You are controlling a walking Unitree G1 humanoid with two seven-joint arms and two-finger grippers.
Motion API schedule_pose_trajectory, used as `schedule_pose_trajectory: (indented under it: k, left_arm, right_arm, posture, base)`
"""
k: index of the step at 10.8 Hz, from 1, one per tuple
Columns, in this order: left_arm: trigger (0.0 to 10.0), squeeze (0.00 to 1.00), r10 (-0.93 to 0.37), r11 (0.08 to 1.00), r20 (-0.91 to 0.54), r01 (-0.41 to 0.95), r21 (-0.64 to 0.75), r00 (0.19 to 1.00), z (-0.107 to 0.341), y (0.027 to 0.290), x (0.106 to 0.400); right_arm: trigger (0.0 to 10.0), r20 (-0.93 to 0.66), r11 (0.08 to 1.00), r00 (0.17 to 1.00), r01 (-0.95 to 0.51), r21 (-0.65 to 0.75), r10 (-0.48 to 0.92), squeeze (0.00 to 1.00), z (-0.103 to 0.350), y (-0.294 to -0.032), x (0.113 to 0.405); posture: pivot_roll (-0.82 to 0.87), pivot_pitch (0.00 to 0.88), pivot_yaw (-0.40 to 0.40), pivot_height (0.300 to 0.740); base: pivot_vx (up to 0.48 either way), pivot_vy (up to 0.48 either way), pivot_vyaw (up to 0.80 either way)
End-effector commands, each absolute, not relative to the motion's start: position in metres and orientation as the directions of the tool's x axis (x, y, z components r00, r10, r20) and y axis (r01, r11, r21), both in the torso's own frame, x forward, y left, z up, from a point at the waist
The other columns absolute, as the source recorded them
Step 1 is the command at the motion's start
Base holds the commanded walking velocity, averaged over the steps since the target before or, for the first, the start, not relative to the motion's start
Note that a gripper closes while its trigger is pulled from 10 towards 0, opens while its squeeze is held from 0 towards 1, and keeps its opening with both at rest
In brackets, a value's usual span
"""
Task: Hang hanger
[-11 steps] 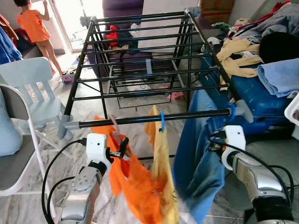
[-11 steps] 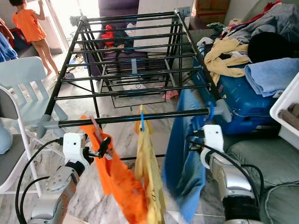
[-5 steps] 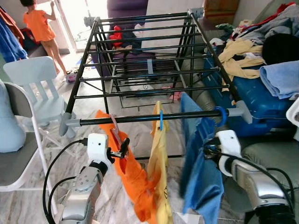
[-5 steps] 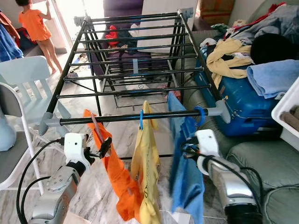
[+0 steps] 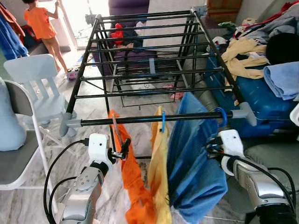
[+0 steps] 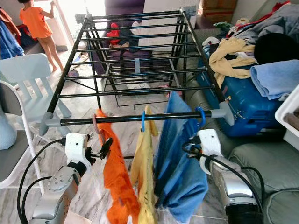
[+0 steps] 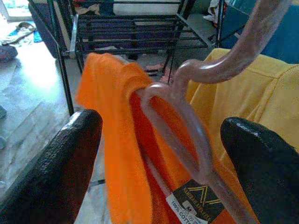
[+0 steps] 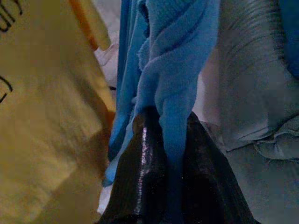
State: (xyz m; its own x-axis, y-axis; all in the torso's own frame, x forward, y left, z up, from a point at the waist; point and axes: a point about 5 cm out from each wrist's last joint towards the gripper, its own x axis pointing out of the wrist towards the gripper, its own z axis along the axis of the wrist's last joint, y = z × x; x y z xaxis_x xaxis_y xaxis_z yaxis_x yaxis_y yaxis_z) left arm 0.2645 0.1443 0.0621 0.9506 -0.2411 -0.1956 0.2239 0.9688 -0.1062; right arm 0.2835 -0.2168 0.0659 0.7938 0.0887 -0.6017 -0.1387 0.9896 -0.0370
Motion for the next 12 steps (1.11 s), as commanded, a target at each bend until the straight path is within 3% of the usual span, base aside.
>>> schedule_pose_trajectory:
  k: [1,6,11,12]
  left_arm:
    - [10.0,0.00,-0.232,0.971,-0.200,0.217,-0.096,0.952,0.063,0.147,0.264]
    - [10.0,0.00,-0.237,0.971,-0.206,0.223,-0.091,0.949,0.063,0.147,0.266]
    - [10.0,0.00,-0.241,0.970,-0.211,0.228,-0.086,0.947,0.062,0.147,0.266]
    - [10.0,0.00,-0.239,0.970,-0.212,0.226,-0.084,0.948,0.062,0.147,0.266]
  right_arm:
    - [10.0,-0.655,0.994,0.753,-0.104,-0.026,0.061,0.00,0.054,-0.222,0.277]
    - [10.0,-0.600,0.999,0.799,0.019,-0.026,-0.031,0.00,0.061,-0.232,0.285]
    - [10.0,-0.658,0.996,0.749,-0.089,0.009,0.074,0.00,0.050,-0.219,0.278]
    - [10.0,-0.663,0.996,0.744,-0.088,0.031,0.087,1.00,0.048,-0.217,0.274]
  posture:
    - [-0.15,0.000,0.055,0.740]
    - [-0.16,0.000,0.061,0.740]
    - [-0.16,0.000,0.064,0.740]
    - [-0.16,0.000,0.064,0.740]
  base:
    - [0.000,0.000,0.00]
    - [0.000,0.000,0.00]
    - [0.000,0.000,0.00]
    - [0.000,0.000,0.00]
